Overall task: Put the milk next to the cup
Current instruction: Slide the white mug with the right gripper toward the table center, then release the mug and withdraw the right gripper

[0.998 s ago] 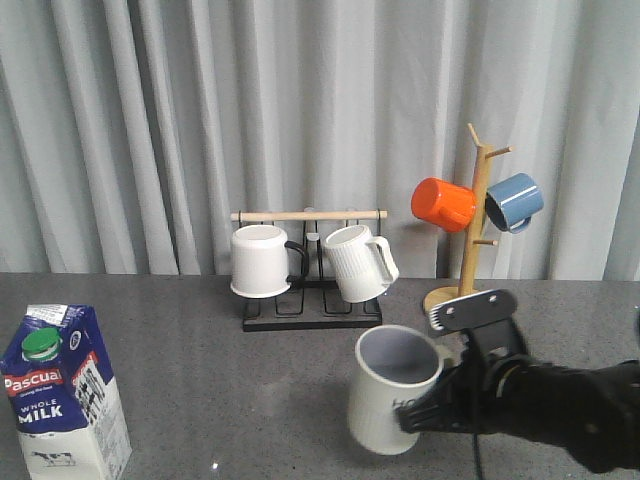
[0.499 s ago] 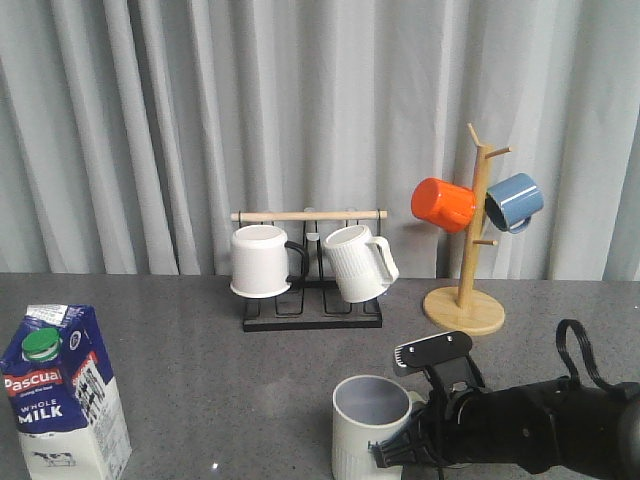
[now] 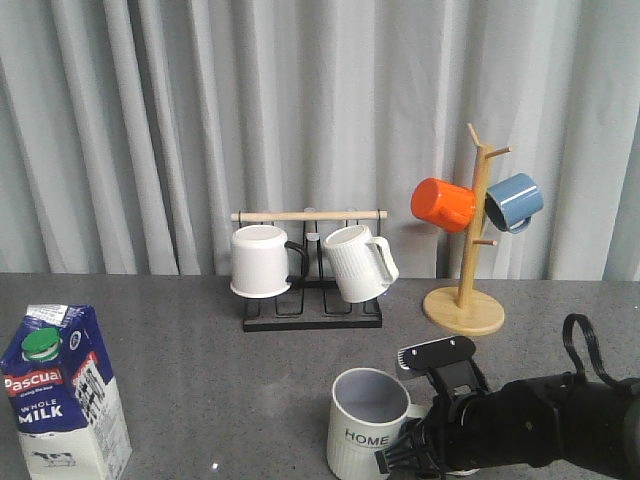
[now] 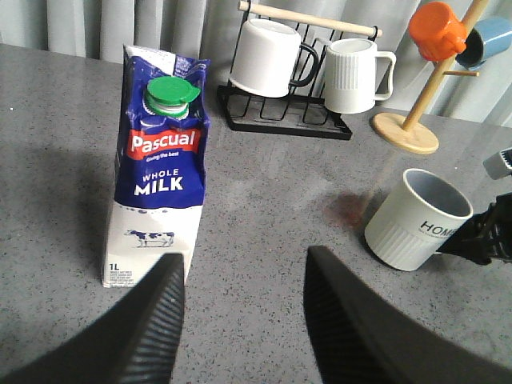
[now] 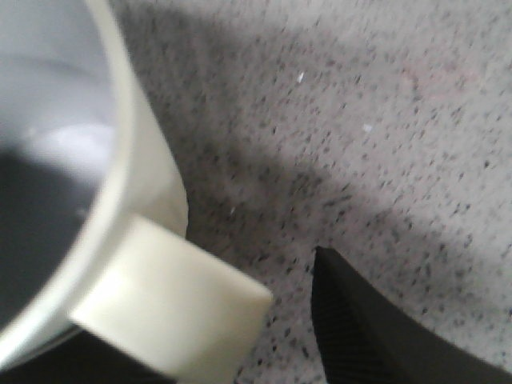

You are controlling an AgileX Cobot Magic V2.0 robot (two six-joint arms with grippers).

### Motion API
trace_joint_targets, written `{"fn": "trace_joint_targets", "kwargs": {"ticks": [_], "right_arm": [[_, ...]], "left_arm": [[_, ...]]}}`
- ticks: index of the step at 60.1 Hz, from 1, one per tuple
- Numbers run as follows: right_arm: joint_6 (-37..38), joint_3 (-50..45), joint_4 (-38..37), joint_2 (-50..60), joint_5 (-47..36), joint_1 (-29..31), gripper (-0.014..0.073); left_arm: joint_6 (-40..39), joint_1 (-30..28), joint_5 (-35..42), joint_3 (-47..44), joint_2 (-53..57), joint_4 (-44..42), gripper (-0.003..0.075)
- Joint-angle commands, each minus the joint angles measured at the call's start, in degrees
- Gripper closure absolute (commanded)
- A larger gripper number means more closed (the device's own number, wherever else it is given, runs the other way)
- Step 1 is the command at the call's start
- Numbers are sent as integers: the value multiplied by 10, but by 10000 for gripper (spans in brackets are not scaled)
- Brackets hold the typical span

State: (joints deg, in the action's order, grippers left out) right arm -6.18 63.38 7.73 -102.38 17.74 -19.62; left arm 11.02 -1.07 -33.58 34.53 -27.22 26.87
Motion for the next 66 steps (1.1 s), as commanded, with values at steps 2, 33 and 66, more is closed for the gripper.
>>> {"fn": "trace_joint_targets", "kwargs": {"ticks": [2,33,66], "right_arm": [[-1,14,0,36,9,1,235],[-68,10,56,188,183,1,281],[-238,-312,159,707,174,1,603]], "left_arm": [[0,0,38,18,-6,10,387],[0,0,26,18,-6,10,387],[-4,0,-17,18,-6,11,384]]}}
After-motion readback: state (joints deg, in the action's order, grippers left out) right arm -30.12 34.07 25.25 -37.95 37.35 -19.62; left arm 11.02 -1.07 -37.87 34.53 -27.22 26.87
